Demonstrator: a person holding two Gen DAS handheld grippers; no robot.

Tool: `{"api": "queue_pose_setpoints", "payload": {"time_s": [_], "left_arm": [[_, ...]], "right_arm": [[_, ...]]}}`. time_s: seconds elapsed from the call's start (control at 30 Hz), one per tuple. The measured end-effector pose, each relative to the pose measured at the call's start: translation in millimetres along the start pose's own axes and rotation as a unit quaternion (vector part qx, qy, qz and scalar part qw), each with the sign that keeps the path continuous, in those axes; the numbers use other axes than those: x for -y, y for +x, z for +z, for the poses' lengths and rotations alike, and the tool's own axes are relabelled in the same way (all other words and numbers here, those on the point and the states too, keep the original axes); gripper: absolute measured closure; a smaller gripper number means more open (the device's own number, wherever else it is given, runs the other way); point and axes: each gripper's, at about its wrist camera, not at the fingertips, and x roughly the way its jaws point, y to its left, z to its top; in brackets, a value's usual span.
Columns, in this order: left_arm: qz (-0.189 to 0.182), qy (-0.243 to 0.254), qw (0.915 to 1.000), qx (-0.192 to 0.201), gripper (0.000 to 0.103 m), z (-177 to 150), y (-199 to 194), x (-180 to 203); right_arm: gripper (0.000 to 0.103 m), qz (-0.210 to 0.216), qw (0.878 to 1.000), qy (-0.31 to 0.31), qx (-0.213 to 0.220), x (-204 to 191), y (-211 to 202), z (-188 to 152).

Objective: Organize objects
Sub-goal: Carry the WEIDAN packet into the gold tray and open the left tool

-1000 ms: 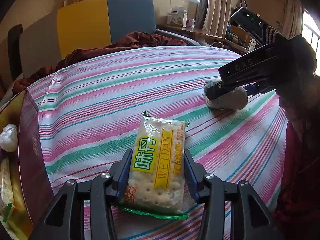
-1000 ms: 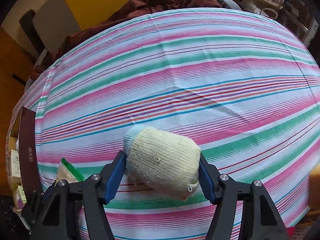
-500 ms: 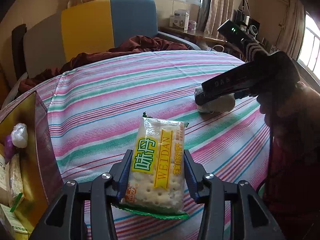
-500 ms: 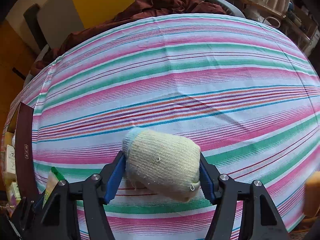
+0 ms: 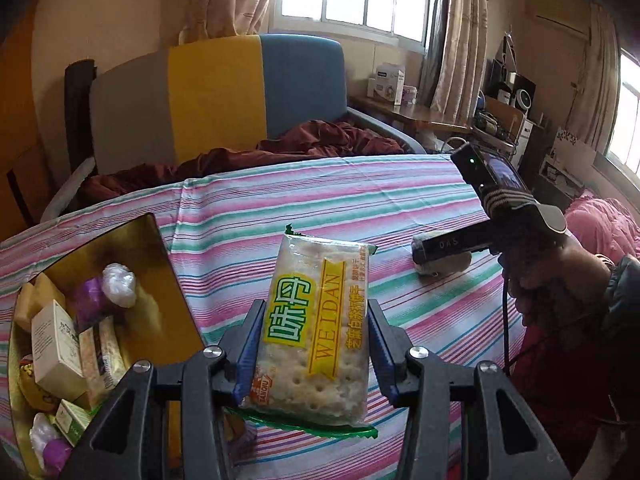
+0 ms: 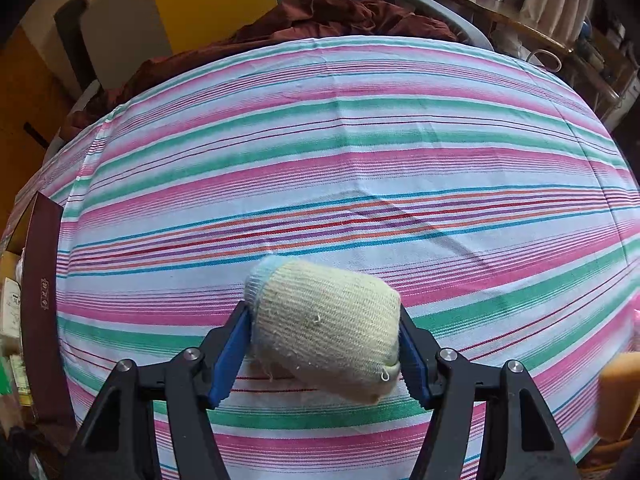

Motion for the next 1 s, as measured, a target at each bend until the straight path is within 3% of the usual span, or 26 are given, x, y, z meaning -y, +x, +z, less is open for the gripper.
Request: {"api": "queue_pose_setpoints", "payload": {"time_s": [0.43, 0.57, 0.87, 1.0], "left_arm": [[0.049, -0.072, 0.9962, -0.005, 0.055, -11, -12, -70], [0.048, -0.105, 0.9931, -0.022, 0.055, -16, -6, -97], [0.032, -0.236, 0.9668, -0.093, 0.055, -21, 38, -193], [0.053, -0.238, 0.9633, -0.113, 0.055, -20, 56, -205]], "right_arm": [[0.035, -0.017, 1.0, -0.015, 0.004, -11, 5, 3], [0.035, -0.022, 1.0, -0.021, 0.006, -13, 3, 2], [0.036, -0.028, 0.999, -0.028, 0.008, -20, 4, 0], [0.036, -0.026, 0.999, -0.026, 0.008, -19, 3, -1]]}}
